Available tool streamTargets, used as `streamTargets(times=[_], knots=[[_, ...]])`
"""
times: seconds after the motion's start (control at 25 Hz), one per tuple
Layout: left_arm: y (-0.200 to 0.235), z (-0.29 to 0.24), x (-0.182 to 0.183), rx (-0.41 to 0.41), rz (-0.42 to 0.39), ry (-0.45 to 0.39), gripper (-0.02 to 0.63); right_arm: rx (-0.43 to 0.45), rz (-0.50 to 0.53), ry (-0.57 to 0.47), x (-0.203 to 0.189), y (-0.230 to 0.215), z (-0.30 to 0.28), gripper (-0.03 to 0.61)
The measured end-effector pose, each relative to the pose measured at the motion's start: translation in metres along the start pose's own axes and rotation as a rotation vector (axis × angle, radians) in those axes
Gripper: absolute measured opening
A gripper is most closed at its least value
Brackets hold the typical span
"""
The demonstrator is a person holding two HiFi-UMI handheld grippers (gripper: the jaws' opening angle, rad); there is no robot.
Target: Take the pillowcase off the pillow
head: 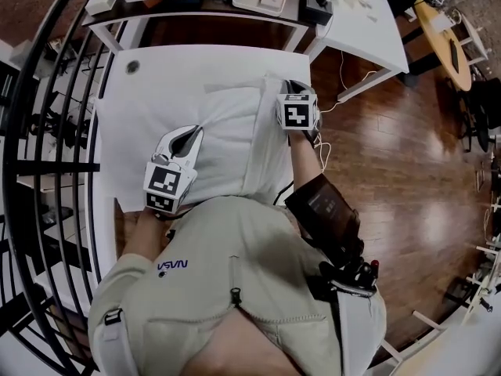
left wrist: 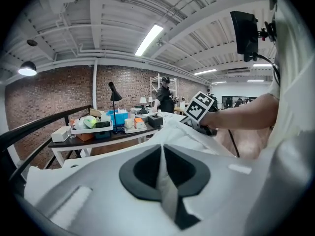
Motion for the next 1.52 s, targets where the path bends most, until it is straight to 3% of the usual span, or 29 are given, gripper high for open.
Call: streamTargets(times=[0.16, 0.32, 0.4, 0.56, 0.76, 1.04, 1.32, 1.52], knots=[[0.008, -0.014, -0.009, -0.025, 0.034, 0.031, 0.017, -0.017, 0.005, 0.024, -0.018, 0.001, -0.013, 0.028], [0.019, -0.050, -0.021, -0.057, 0.002, 0.104, 0.032, 0.084, -0.001, 0.003, -0.024, 0.005, -0.020, 0.051], [0.025, -0.062, -0.023, -0.054, -0.015, 0.114, 0.052, 0.105, -0.018, -0.029, -0.022, 0.005, -0.012, 0.098], [0.036, -0.079, -0.030, -0.047, 0.013, 0.123, 0.087, 0.120, -0.048, -0.112, -0.019, 0.020, 0.025, 0.112], [0.039, -0.085, -0.028, -0.058, 0.022, 0.082, 0.119, 0.129, -0.077, -0.140, -0.048, 0.060, 0.074, 0.112], [0.040, -0.078, -0.025, -0.078, 0.010, 0.003, 0.187, 0.073, -0.121, -0.121, -0.089, 0.095, 0.129, 0.112], [-0.001, -0.037, 0.004, -0.038, -0.046, -0.078, 0.235, 0.102, -0.097, -0.156, -0.120, 0.099, 0.159, 0.112], [-0.044, -0.010, -0.014, -0.005, -0.012, -0.031, 0.242, 0.184, -0.068, -0.174, -0.142, 0.097, 0.162, 0.112]])
Point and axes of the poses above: the fingertips, and each gripper's own axes: z backward along the fingers, y to its left, x out of its top, the point moved 6 cm from there along z, backward along the fingers, and after that the axes turned 1 degree about y, right-handed, at the moved point
